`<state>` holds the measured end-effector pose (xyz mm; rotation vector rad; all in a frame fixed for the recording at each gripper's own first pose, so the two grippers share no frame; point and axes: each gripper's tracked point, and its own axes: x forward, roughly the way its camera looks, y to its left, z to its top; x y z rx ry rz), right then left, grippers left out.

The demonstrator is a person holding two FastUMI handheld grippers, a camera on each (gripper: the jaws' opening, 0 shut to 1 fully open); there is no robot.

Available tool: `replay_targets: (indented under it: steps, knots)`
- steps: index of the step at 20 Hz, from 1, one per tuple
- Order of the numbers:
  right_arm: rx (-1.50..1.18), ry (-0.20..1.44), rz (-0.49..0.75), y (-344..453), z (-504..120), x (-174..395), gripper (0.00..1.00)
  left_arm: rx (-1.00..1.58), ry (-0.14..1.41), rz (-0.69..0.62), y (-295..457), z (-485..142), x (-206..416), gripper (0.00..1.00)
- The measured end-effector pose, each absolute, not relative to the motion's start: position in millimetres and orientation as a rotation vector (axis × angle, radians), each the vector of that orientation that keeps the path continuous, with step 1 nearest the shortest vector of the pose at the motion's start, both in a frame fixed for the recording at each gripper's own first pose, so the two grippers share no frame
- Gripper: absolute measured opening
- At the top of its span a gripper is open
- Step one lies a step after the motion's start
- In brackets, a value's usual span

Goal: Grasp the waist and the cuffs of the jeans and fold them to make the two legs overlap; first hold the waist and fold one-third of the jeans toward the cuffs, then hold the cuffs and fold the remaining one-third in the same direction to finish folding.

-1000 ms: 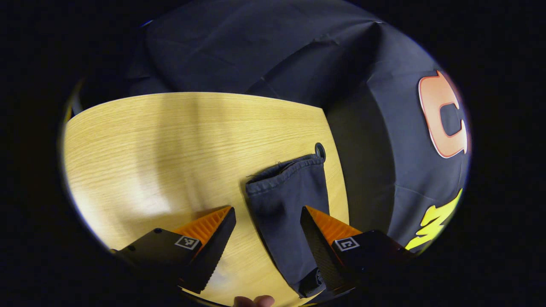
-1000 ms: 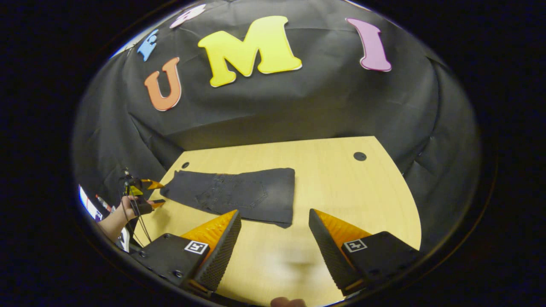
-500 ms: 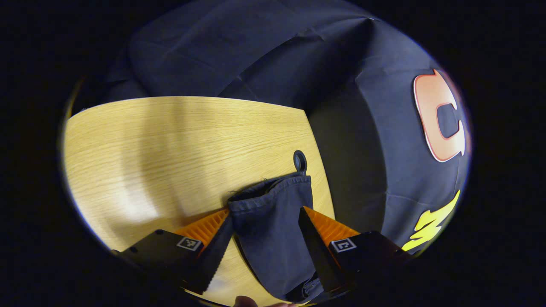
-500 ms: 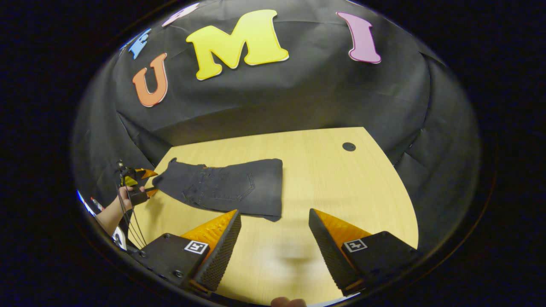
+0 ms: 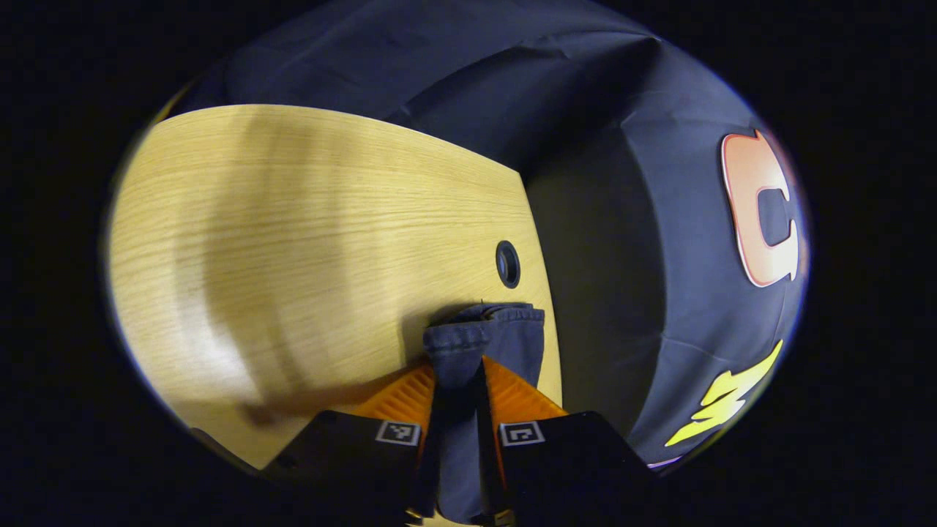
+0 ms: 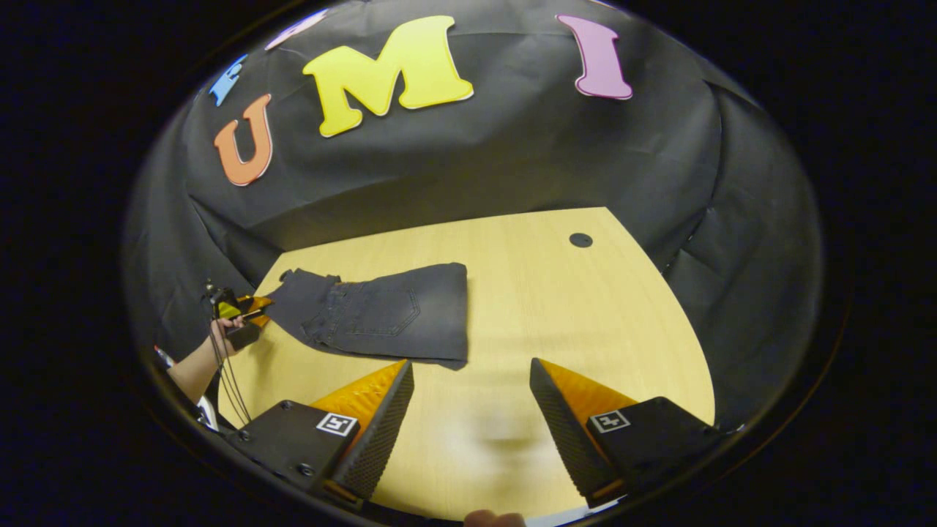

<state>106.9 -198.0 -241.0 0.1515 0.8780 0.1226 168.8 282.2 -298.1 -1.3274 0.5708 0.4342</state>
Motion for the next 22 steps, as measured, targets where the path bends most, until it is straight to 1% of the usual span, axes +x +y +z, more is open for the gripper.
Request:
replay_targets:
  steps: [1,3,5,6,7,8,9,10,11,12,13,14,16,17,18,20,21,22]
  knots:
    - [0.147,0.876,0.123,-199,-241,106,0.99,-1.332,0.557,0.426,281,-292,167,0.18]
    - [0.145,0.866,0.129,-200,-240,106,0.99,-1.330,0.520,0.400,278,-274,168,0.09]
    - [0.164,0.855,0.129,-199,-239,106,0.99,-1.275,0.480,0.362,271,-246,169,0.06]
    - [0.178,0.849,0.127,-198,-237,106,0.94,-1.231,0.468,0.339,265,-233,169,0.05]
    - [0.186,0.841,0.129,-199,-236,105,0.99,-1.192,0.448,0.314,259,-217,168,0.05]
    - [0.183,0.831,0.127,-200,-233,103,0.94,-1.163,0.425,0.282,252,-198,168,0.04]
    - [0.179,0.815,0.123,-201,-229,104,0.99,-1.142,0.400,0.245,243,-175,170,0.04]
    - [0.179,0.799,0.119,-203,-226,103,0.99,-1.126,0.378,0.205,227,-151,170,0.04]
    - [0.182,0.788,0.115,-204,-222,102,0.94,-1.108,0.359,0.164,207,-126,169,0.04]
    - [0.190,0.775,0.112,-205,-217,98,0.94,-1.087,0.344,0.120,185,-108,169,0.04]
    - [0.197,0.764,0.108,-209,-211,88,0.99,-1.062,0.334,0.075,163,-91,171,0.04]
    - [0.202,0.755,0.102,-213,-206,78,0.99,-1.027,0.334,0.038,142,-80,171,0.04]
    - [0.216,0.742,0.081,-224,-202,66,0.99,-0.975,0.356,-0.048,93,-62,170,0.04]
    - [0.220,0.739,0.069,-231,-201,57,0.94,-0.961,0.371,-0.096,69,-53,163,0.04]
    - [0.222,0.733,0.053,-238,-200,49,0.99,-0.942,0.388,-0.138,42,-47,158,0.04]
    - [0.224,0.726,0.021,-253,-199,33,0.99,-0.892,0.416,-0.197,-6,-48,150,0.04]
    - [0.227,0.729,0.002,-262,-201,23,0.99,-0.861,0.431,-0.215,-25,-61,148,0.04]
    - [0.237,0.731,-0.017,-271,-202,15,0.94,-0.834,0.459,-0.225,-46,-73,148,0.04]
